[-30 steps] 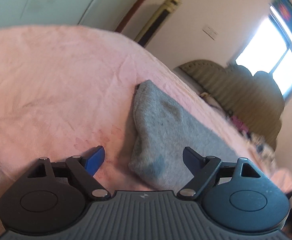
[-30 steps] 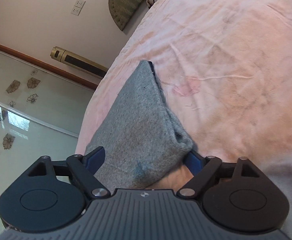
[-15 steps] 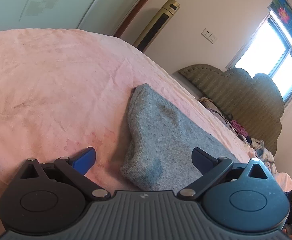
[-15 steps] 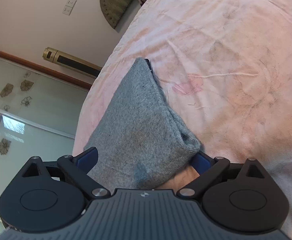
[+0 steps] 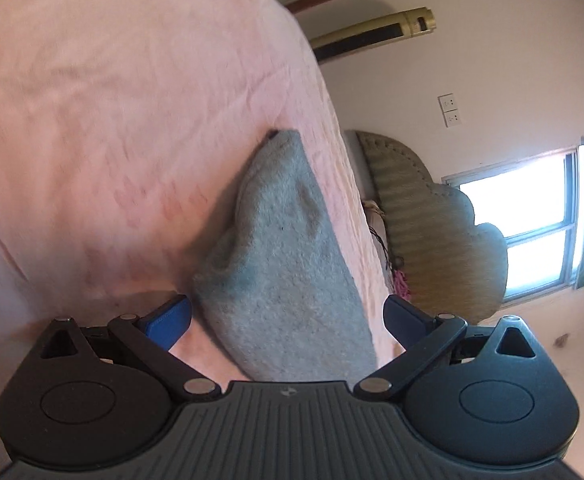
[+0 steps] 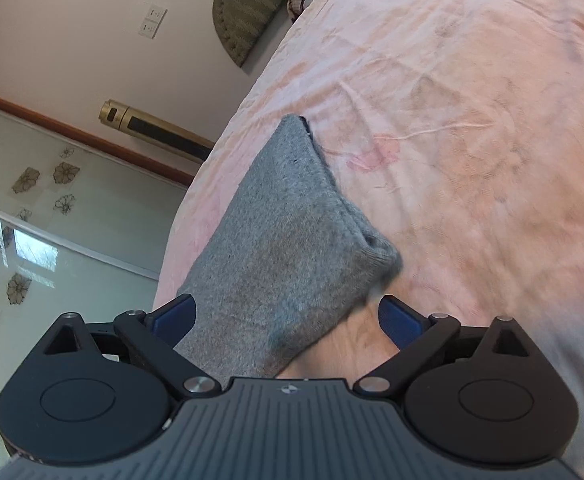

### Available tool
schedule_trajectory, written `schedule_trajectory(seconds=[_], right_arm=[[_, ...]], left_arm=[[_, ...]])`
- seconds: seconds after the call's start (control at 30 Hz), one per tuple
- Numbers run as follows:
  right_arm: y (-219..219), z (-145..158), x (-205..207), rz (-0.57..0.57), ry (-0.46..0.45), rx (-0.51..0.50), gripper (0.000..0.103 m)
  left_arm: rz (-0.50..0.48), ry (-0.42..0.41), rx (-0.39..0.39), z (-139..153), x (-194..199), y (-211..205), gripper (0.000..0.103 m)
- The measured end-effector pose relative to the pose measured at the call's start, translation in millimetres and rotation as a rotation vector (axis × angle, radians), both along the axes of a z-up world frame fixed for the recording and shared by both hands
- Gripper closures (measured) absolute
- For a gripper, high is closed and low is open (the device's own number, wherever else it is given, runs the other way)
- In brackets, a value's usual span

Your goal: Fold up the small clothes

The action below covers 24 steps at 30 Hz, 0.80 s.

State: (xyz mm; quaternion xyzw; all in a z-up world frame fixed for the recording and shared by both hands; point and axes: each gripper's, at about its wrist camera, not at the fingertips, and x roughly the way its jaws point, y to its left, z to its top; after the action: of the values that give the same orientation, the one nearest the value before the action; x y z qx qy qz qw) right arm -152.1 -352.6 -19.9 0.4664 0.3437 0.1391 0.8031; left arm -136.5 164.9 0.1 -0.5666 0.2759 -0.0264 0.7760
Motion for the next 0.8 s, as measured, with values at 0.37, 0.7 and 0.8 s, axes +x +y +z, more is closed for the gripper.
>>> schedule_trajectory(seconds=[0.37, 0.7, 0.8], right_arm=[[23, -18, 48, -0.019, 0.017, -0.048, 0.080], [16, 1, 4, 0.076, -0.027, -0.091, 0.092], [9, -28, -8, 0.084, 0.027, -0.039, 0.098]], left_arm=[[-0.061, 0.102, 0.439, 7, 43, -39, 0.090], [-0.253, 0.049, 0.691, 42, 17, -33, 0.093], [-0.285, 0.024, 0.741, 22, 7, -32, 0.088]])
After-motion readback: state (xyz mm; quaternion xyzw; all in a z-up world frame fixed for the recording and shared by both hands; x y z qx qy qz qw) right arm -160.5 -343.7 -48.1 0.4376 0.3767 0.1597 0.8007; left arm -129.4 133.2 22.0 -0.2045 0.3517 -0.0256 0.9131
